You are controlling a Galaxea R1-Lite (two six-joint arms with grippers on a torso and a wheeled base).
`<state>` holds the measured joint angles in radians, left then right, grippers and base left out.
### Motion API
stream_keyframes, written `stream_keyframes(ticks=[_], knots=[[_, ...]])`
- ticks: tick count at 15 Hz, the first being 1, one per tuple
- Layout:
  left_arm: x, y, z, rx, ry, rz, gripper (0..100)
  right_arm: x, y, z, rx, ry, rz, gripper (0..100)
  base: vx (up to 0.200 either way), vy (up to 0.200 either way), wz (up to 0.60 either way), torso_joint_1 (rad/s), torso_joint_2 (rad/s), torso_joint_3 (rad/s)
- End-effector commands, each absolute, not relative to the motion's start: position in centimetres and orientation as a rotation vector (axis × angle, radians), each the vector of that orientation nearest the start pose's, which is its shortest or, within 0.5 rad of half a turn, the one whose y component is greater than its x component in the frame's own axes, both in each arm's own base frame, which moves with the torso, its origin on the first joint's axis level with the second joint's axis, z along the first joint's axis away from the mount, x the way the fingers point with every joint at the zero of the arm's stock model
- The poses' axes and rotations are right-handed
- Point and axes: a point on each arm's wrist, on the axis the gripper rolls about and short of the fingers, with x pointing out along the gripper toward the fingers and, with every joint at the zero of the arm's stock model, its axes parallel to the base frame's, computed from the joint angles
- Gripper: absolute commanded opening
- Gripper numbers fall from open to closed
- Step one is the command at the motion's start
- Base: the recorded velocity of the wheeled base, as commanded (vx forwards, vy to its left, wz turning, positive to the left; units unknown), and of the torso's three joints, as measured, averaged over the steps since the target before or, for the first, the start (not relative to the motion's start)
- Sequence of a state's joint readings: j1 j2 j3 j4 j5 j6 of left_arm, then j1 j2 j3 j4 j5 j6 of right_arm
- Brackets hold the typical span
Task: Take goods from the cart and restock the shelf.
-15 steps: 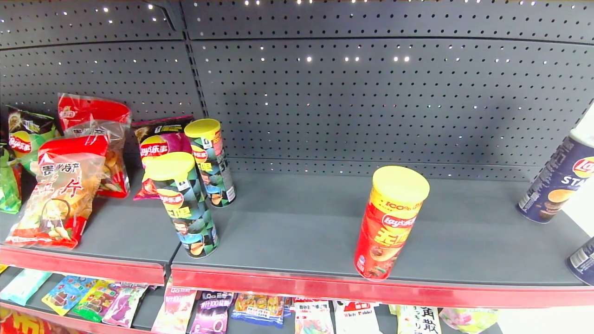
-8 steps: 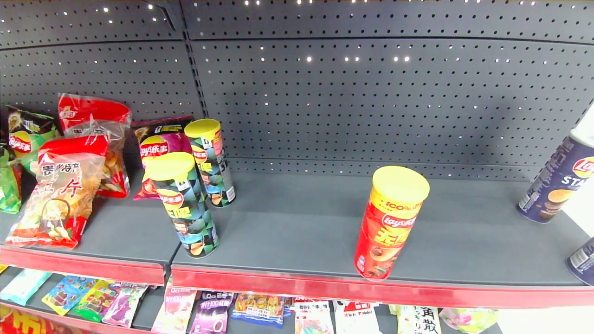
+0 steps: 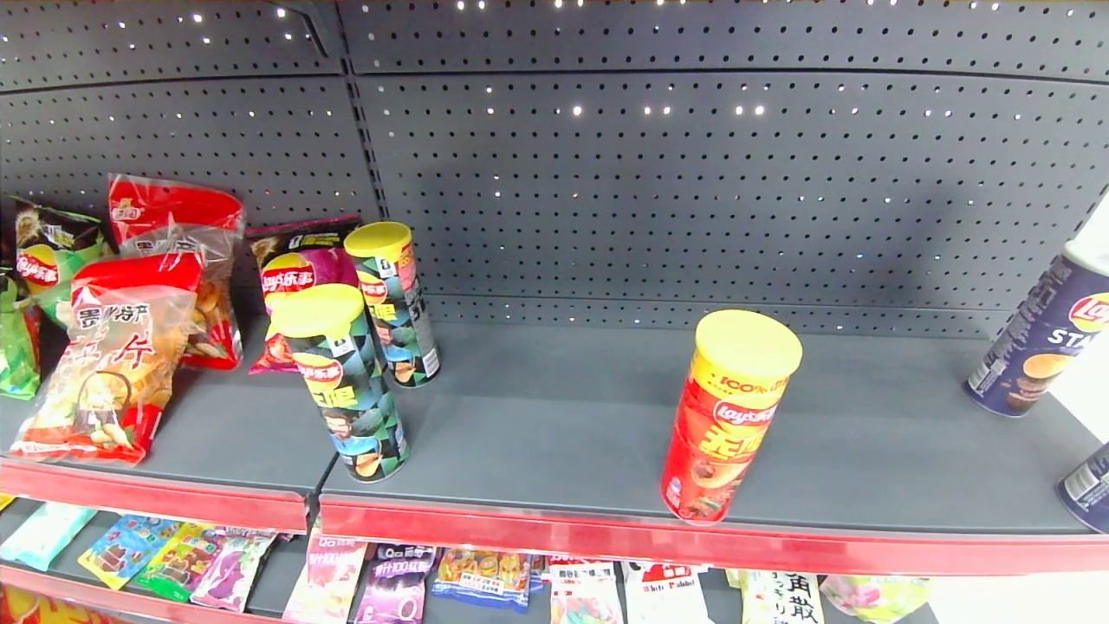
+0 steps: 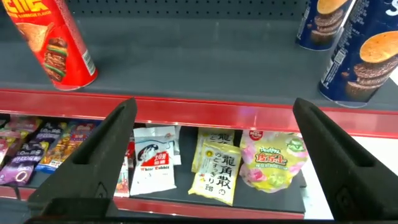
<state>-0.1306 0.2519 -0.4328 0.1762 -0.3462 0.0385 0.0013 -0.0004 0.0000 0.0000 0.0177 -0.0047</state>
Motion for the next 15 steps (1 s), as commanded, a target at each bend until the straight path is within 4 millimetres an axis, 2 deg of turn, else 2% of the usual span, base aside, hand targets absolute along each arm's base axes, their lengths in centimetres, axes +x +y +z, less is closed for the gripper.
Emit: stream_keyframes(ticks=[1, 8, 13, 15], knots=[[-3.2, -0.4, 18.0, 0.038, -0.012, -0.477, 0, -2.3, 0.0, 7.5, -0.005, 0.0, 0.02, 100, 0.0, 0.0, -0.6, 0.002, 0.0, -0.002], [-3.1, -0.4, 18.1, 0.038, -0.011, -0.474, 0, -2.3, 0.0, 7.6, -0.006, 0.001, 0.021, 100, 0.0, 0.0, -0.6, 0.002, 0.0, -0.001], [-2.9, -0.4, 18.3, 0.037, 0.0, -0.473, 0, -2.3, 0.0, 7.5, -0.008, 0.0, 0.02, 100, 0.0, 0.0, 0.0, 0.0, 0.0, 0.0], [-1.9, -0.5, 18.7, 0.034, 0.022, -0.465, 0, -2.3, 0.0, 7.5, -0.005, 0.0, 0.02, 100, 0.0, 0.0, 0.0, 0.0, 0.0, 0.0]])
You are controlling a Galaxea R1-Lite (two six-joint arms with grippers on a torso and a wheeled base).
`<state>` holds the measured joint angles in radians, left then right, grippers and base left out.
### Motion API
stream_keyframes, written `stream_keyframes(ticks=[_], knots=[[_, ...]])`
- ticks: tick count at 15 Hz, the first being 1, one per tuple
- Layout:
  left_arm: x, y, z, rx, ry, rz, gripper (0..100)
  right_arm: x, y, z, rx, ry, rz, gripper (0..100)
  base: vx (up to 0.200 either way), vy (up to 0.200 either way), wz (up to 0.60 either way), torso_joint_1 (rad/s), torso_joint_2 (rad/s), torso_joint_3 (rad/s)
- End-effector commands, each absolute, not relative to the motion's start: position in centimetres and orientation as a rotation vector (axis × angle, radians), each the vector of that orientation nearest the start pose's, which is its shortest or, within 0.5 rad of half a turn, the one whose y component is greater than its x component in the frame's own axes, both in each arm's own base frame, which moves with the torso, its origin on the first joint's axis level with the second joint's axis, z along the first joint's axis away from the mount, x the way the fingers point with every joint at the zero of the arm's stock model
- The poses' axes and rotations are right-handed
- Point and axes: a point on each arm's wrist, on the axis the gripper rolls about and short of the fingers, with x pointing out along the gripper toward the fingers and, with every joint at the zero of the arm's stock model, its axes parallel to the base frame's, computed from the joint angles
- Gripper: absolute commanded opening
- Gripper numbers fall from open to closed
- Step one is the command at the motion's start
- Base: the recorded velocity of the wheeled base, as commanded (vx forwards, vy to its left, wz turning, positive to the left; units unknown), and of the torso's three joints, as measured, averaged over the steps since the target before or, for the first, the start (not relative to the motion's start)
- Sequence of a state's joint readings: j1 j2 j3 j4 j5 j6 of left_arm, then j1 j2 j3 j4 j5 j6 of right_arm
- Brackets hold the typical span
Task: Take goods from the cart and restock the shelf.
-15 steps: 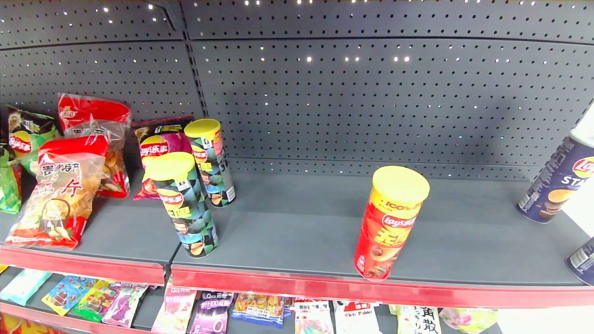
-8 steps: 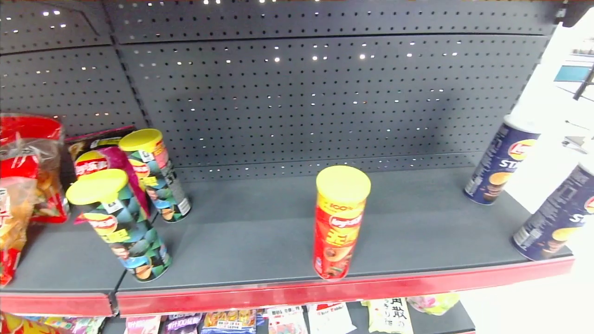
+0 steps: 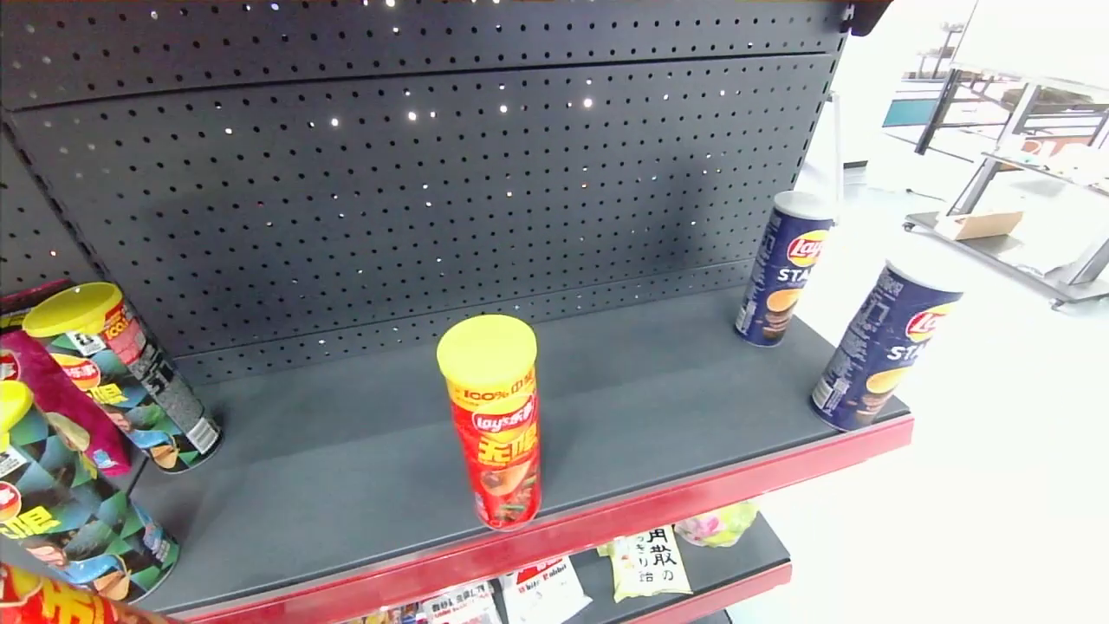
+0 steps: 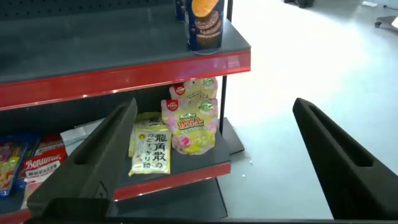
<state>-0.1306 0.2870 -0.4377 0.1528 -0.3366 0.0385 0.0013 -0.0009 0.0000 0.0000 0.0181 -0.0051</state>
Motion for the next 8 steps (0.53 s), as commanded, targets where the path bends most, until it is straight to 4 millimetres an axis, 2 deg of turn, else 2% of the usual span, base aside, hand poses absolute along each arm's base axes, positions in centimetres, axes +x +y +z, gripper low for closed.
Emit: stream_keyframes(ticks=[1, 2, 4, 8], knots=[[-1.5, -0.6, 19.0, 0.033, 0.036, -0.466, 0, -2.3, 0.0, 7.5, -0.005, 0.0, 0.02, 100, 0.0, 0.0, 0.0, 0.0, 0.0, 0.0], [-0.9, -0.6, 19.3, 0.032, 0.043, -0.464, 0, -2.3, 0.0, 7.5, -0.005, 0.0, 0.018, 100, 0.0, 0.0, 0.0, 0.0, 0.0, 0.0], [1.9, -1.0, 21.0, 0.028, 0.086, -0.472, 0, -2.3, 0.0, 7.5, -0.003, 0.0, 0.018, 100, 0.0, 0.0, 0.0, 0.0, 0.0, 0.0], [7.5, -1.9, 22.0, 0.027, 0.157, -0.51, 0, -2.3, 0.0, 7.5, -0.003, 0.0, 0.018, 100, 0.0, 0.0, 0.0, 0.0, 0.0, 0.0]])
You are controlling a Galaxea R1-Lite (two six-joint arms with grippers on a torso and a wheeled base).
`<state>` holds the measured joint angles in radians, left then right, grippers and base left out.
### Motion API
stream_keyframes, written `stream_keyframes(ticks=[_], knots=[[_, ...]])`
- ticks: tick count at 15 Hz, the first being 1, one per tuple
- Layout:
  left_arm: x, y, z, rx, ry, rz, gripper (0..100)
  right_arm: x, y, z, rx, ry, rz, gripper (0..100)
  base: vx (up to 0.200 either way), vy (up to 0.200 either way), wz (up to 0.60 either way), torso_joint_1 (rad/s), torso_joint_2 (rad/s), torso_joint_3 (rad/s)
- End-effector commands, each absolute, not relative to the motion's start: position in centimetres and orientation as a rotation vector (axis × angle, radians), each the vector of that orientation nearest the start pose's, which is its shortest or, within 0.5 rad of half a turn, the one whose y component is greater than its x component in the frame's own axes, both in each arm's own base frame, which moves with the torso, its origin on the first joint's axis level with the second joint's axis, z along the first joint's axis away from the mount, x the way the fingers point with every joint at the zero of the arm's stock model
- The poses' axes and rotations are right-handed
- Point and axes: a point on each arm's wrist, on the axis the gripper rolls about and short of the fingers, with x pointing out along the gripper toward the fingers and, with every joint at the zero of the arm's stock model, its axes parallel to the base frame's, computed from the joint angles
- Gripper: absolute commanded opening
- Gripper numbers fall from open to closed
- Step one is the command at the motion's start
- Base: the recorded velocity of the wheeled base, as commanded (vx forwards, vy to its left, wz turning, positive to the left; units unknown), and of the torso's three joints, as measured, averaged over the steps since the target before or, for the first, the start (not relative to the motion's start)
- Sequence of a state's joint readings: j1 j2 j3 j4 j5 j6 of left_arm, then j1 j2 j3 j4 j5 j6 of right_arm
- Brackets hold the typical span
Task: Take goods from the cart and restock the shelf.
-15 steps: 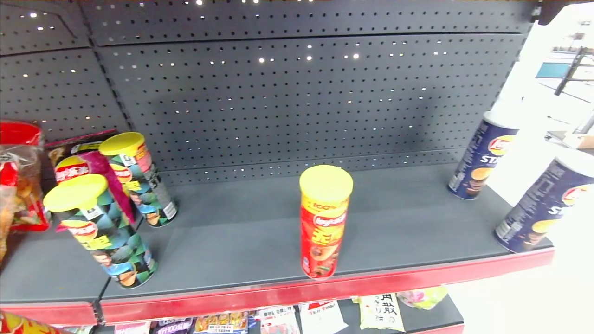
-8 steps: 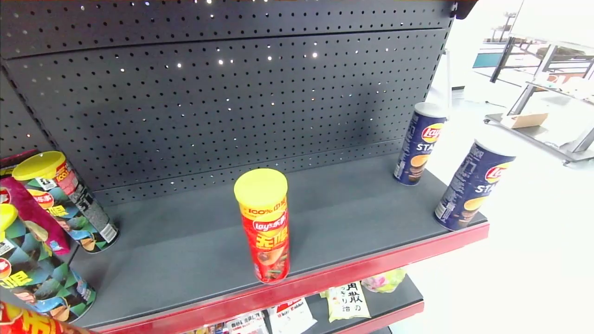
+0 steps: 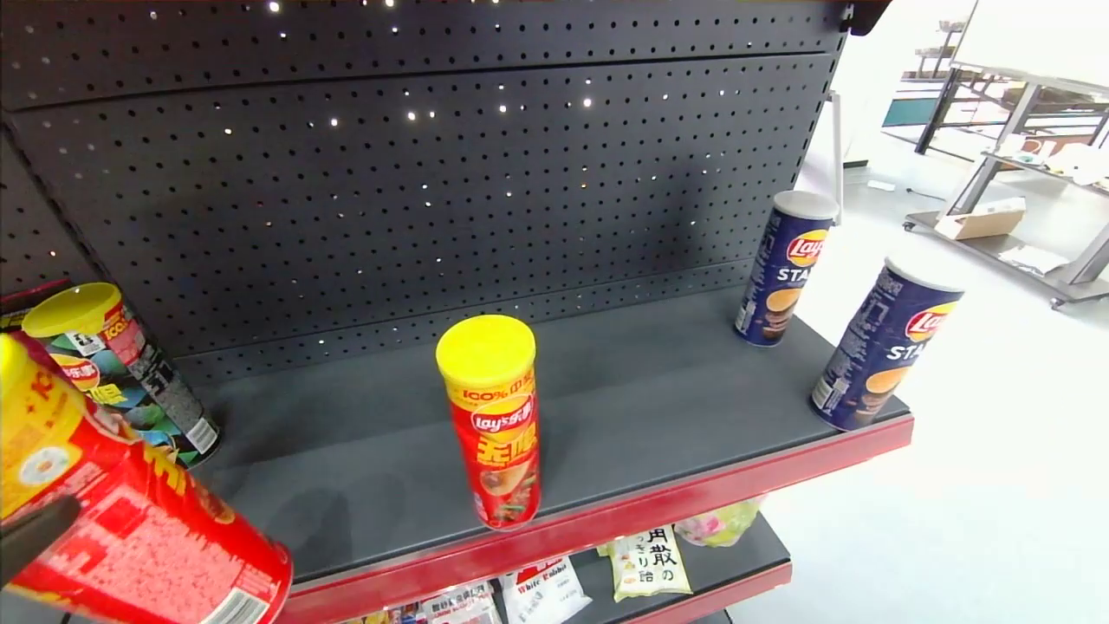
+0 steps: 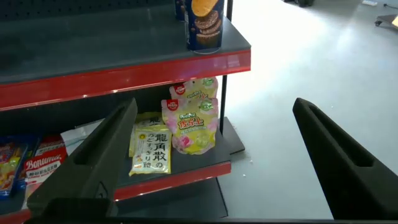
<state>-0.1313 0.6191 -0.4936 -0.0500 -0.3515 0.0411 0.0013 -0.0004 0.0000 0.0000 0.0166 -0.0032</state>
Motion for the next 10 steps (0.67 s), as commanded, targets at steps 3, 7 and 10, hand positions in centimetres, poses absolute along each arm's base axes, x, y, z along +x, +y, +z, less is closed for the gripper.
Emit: stream_keyframes(ticks=[3, 7, 10], knots=[[11.0, -2.9, 21.8, 0.026, 0.19, -0.569, 0, -2.3, 0.0, 7.5, -0.003, 0.0, 0.018, 100, 0.0, 0.0, 0.0, 0.0, 0.0, 0.0], [16.0, -4.2, 21.9, 0.034, 0.193, -0.558, 0, -2.3, 0.0, 7.5, -0.005, 0.0, 0.018, 100, 0.0, 0.0, 0.0, 0.0, 0.0, 0.0], [20.6, -6.0, 22.2, 0.06, 0.155, -0.57, 0, -2.3, 0.0, 7.5, -0.003, 0.0, 0.018, 100, 0.0, 0.0, 0.0, 0.0, 0.0, 0.0]])
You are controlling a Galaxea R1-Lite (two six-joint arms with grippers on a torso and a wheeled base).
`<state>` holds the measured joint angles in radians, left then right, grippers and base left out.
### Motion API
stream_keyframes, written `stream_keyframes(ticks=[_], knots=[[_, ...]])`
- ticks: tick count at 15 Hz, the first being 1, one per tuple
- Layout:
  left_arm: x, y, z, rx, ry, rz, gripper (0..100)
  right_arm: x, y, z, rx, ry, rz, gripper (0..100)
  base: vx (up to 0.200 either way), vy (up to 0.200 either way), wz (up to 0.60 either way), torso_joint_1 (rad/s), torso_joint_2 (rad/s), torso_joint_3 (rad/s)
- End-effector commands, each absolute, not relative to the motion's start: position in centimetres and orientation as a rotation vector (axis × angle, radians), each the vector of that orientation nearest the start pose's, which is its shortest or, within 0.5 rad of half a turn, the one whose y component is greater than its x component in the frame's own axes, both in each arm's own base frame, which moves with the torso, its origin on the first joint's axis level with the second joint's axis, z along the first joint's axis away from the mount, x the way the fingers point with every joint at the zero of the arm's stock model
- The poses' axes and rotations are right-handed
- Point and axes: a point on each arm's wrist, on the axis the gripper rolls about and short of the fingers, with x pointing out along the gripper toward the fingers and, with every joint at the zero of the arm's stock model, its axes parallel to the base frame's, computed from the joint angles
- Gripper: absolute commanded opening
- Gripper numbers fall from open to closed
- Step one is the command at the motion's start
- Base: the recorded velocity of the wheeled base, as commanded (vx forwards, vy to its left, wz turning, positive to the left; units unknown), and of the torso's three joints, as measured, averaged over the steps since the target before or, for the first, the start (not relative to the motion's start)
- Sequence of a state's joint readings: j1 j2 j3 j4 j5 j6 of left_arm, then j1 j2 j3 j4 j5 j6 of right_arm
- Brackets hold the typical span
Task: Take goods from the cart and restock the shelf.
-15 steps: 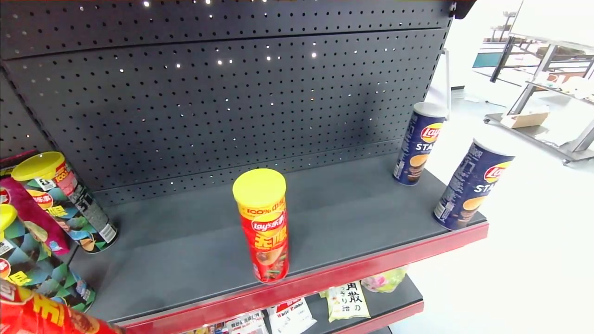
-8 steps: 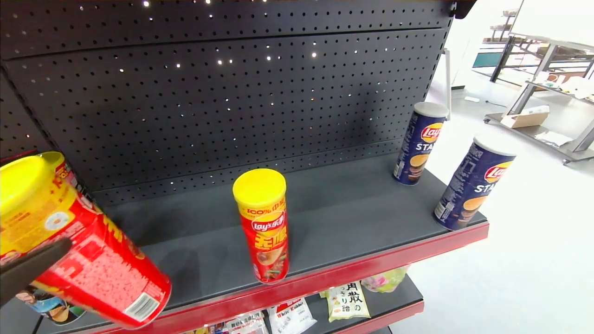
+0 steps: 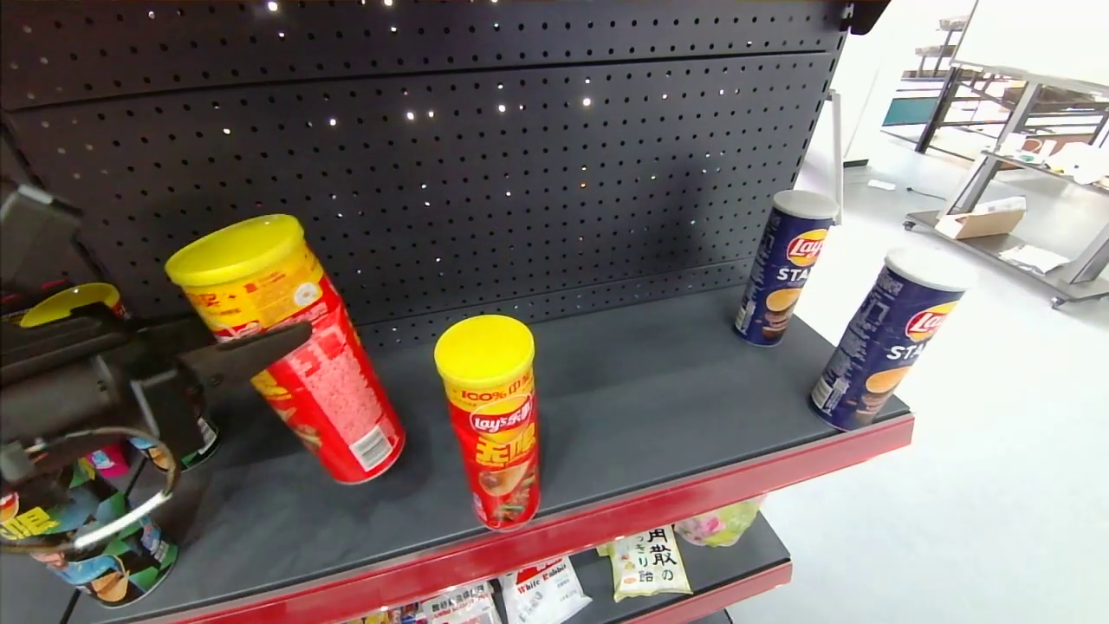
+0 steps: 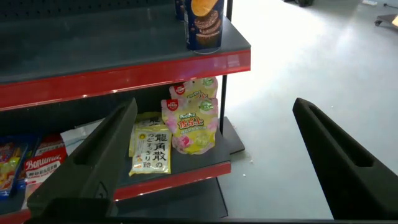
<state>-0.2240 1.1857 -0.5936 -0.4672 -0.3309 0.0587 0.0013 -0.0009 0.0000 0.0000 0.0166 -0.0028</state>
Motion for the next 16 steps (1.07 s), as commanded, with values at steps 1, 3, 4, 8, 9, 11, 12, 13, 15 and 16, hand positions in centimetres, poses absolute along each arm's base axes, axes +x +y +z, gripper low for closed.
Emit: stream_keyframes(ticks=[1, 3, 4, 8, 9, 11, 12, 13, 15, 16], knots=[[23.0, -7.0, 22.1, 0.067, 0.152, -0.549, 0, -2.3, 0.0, 7.5, -0.003, 0.0, 0.018, 100, 0.0, 0.0, 0.0, 0.0, 0.0, 0.0], [24.9, -8.3, 22.0, 0.069, 0.138, -0.556, 0, -2.3, 0.0, 7.5, -0.003, 0.0, 0.018, 100, 0.0, 0.0, 0.0, 0.0, 0.0, 0.0], [27.0, -9.8, 21.6, 0.075, 0.143, -0.578, 0, -2.3, 0.0, 7.5, -0.003, 0.0, 0.018, 100, 0.0, 0.0, 0.0, 0.0, 0.0, 0.0], [30.3, -11.5, 19.8, 0.075, 0.154, -0.587, 0, -2.3, 0.0, 7.5, -0.003, 0.0, 0.018, 100, 0.0, 0.0, 0.0, 0.0, 0.0, 0.0], [31.0, -11.7, 19.3, 0.075, 0.162, -0.587, 0, -2.3, 0.0, 7.5, -0.003, 0.0, 0.018, 100, 0.0, 0.0, 0.0, 0.0, 0.0, 0.0], [32.0, -12.1, 18.8, 0.075, 0.154, -0.586, 0, -2.3, 0.0, 7.5, -0.003, 0.0, 0.018, 100, 0.0, 0.0, 0.0, 0.0, 0.0, 0.0], [32.3, -12.2, 18.6, 0.075, 0.154, -0.587, 0, -2.3, 0.0, 7.5, -0.003, 0.0, 0.018, 100, 0.0, 0.0, 0.0, 0.0, 0.0, 0.0], [32.6, -12.6, 18.3, 0.073, 0.16, -0.593, 0, -2.3, 0.0, 7.5, -0.003, 0.0, 0.018, 100, 0.0, 0.0, 0.0, 0.0, 0.0, 0.0], [33.0, -12.8, 17.7, 0.079, 0.175, -0.595, 0, -2.3, 0.0, 7.5, -0.003, 0.0, 0.018, 100, 0.0, 0.0, 0.0, 0.0, 0.0, 0.0], [33.0, -13.0, 17.5, 0.079, 0.18, -0.6, 0, -2.3, 0.0, 7.5, -0.003, 0.0, 0.018, 100, 0.0, 0.0, 0.0, 0.0, 0.0, 0.0]])
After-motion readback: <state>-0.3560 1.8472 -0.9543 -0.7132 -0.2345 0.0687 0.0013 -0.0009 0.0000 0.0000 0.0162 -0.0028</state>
